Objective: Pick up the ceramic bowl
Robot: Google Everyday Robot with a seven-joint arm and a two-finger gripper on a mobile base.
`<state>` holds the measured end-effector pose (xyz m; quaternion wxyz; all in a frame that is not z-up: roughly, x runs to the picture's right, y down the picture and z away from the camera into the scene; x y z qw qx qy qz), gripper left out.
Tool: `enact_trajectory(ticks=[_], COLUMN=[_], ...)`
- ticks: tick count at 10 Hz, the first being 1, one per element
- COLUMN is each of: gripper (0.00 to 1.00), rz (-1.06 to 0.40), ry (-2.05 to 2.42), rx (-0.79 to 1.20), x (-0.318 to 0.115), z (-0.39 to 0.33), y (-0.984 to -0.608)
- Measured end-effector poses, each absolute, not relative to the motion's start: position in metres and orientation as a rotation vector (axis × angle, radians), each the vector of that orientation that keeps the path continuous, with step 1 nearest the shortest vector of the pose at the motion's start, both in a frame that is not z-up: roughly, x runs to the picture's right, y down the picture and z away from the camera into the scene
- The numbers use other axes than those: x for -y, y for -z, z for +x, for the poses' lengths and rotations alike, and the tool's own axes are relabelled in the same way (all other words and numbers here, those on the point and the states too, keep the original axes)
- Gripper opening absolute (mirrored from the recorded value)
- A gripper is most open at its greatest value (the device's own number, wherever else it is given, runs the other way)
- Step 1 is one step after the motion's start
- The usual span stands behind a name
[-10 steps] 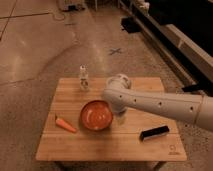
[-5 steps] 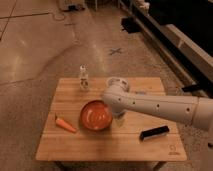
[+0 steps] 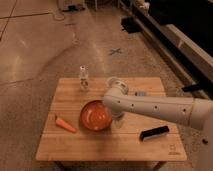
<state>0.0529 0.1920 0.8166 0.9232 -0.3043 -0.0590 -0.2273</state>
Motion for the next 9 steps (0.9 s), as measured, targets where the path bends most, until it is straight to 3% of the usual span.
enact_trajectory(ticks=[6, 9], gripper=[0.65, 0.59], rz=[-0.63, -0.628], ry=[0.48, 0.48], rx=[0.139, 0.144], x=[-0.201, -0.203], z=[0.051, 0.048], y=[-0.83, -0.832])
